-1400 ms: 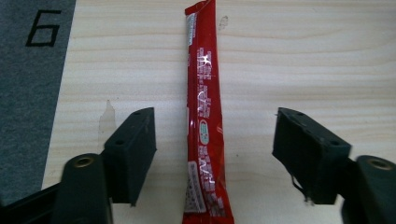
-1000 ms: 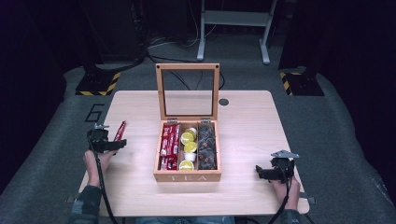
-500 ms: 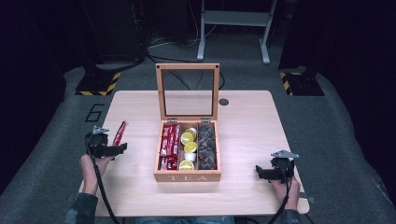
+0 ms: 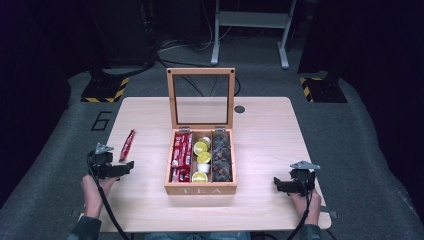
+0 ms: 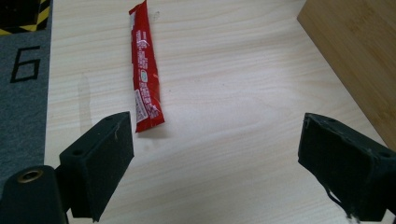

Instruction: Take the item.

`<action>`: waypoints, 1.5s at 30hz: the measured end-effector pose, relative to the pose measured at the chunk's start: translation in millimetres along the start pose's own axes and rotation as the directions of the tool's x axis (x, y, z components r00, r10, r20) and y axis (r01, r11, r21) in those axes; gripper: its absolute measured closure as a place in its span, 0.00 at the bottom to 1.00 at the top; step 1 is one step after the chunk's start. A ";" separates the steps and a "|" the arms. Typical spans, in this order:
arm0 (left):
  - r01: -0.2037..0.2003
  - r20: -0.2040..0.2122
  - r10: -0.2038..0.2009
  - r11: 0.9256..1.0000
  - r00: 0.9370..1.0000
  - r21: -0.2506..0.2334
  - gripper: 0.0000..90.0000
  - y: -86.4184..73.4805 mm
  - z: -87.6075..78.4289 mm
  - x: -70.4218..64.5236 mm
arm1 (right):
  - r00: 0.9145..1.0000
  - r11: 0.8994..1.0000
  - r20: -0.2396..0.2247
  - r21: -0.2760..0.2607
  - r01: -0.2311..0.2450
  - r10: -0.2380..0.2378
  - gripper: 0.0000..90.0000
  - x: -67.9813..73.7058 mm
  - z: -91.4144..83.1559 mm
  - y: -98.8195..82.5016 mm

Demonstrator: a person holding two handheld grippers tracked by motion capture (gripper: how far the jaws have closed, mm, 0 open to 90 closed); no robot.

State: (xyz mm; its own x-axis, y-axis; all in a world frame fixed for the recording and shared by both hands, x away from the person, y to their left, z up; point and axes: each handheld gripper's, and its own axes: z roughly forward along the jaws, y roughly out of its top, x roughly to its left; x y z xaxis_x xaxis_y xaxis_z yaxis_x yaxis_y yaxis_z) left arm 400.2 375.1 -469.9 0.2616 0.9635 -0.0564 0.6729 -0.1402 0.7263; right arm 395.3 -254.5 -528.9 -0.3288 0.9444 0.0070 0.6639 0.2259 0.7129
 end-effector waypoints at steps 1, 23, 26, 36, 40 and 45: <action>0.003 -0.001 -0.003 1.000 1.000 -0.002 0.11 -1.7 -0.4 -1.4 | 1.000 1.000 0.001 -0.002 0.000 0.000 0.00 0.1 0.1 -0.1; -0.066 0.014 0.066 0.996 0.998 0.052 0.09 -38.3 -0.2 -11.1 | 1.000 1.000 -0.001 -0.001 0.000 0.000 0.00 0.0 0.0 -0.1; -0.067 0.015 0.067 0.996 0.998 0.055 0.09 -44.0 1.4 -11.7 | 1.000 1.000 -0.001 -0.002 -0.001 0.001 0.00 0.1 -0.1 -0.1; -0.063 0.012 0.063 0.996 0.998 0.057 0.08 -64.0 5.4 -14.2 | 1.000 1.000 -0.001 -0.001 -0.001 0.001 0.00 0.1 -0.1 -0.1; -0.056 0.008 0.055 0.997 0.998 0.053 0.08 -71.0 6.0 -14.4 | 1.000 1.000 -0.001 -0.001 0.002 -0.002 0.00 -0.1 -0.1 -0.1; -0.065 -0.015 0.066 0.997 0.998 0.041 0.08 -74.4 6.0 -15.3 | 1.000 1.000 -0.001 0.000 -0.001 0.001 0.00 0.1 -0.2 -0.1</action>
State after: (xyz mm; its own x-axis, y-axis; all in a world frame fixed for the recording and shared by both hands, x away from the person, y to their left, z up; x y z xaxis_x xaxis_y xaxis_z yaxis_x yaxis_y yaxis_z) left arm 350.2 369.4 -527.2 0.2951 0.9555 0.0017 0.6819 -0.2119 0.7000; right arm 395.0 -254.5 -528.9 -0.3289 0.9443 0.0081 0.6638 0.2251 0.7132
